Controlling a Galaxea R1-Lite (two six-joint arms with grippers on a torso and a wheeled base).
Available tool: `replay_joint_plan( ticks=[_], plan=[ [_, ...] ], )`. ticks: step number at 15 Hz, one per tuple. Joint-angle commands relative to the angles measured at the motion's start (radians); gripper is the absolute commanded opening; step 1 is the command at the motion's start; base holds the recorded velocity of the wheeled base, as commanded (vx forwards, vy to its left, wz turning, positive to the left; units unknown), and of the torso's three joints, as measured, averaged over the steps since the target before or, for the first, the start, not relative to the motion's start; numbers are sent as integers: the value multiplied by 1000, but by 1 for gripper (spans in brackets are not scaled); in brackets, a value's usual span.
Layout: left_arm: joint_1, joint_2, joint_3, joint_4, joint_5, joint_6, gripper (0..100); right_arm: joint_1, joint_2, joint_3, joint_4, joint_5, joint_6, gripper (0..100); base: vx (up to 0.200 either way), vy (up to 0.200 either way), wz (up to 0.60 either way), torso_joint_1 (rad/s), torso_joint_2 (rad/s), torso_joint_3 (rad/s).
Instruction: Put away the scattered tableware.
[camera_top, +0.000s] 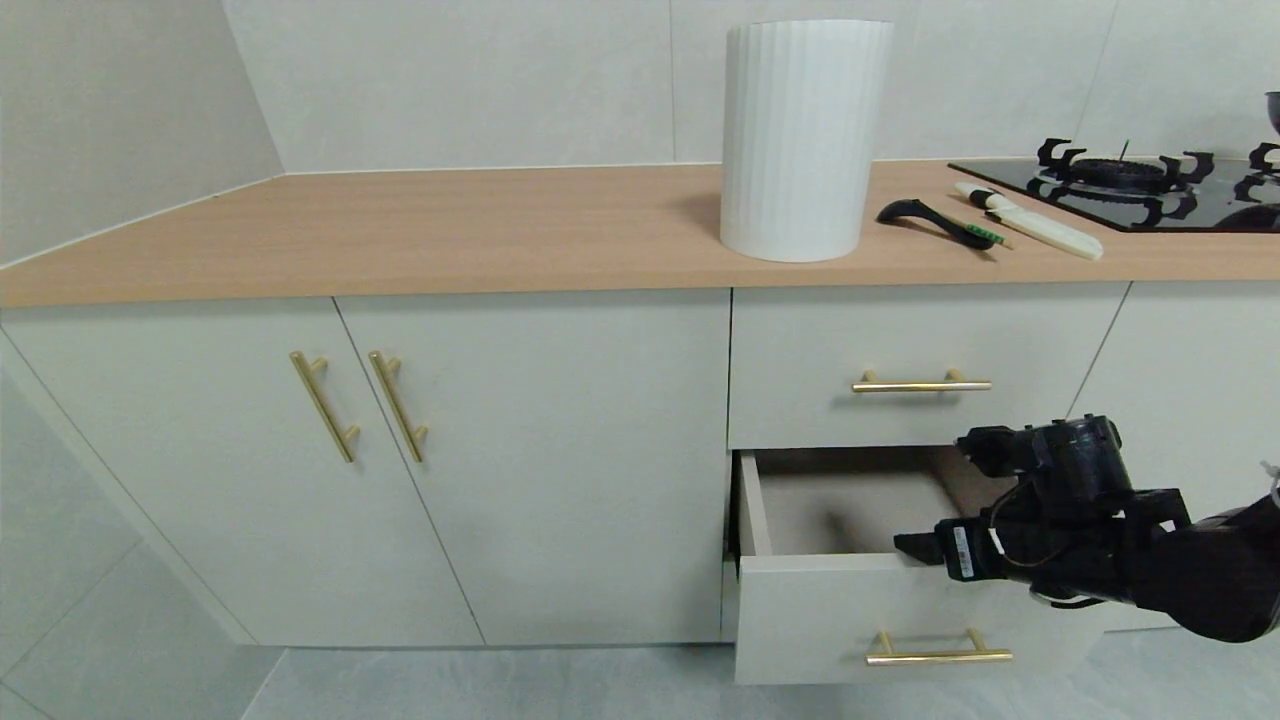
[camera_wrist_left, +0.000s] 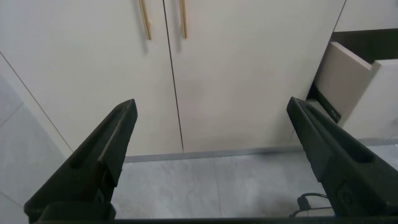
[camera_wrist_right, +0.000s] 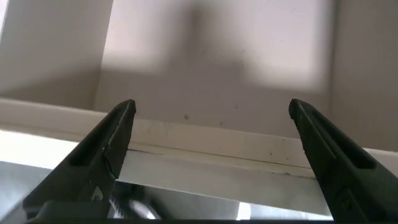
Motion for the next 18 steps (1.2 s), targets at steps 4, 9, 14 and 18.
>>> replay_joint_plan(
  ticks=[4,9,14,18],
  plan=[
    [0,2,0,0,0,0,100,16,-40,-1,118,5,-73,100,0,0,0,0,0,0],
    [0,2,0,0,0,0,100,20,-62,-2,277,30,-152,100,0,0,0,0,0,0],
    [0,2,0,0,0,0,100,25,-102,-8,423,70,-232,100,0,0,0,0,0,0],
    [0,2,0,0,0,0,100,42,-117,-16,540,68,-266,100,0,0,0,0,0,0]
  ],
)
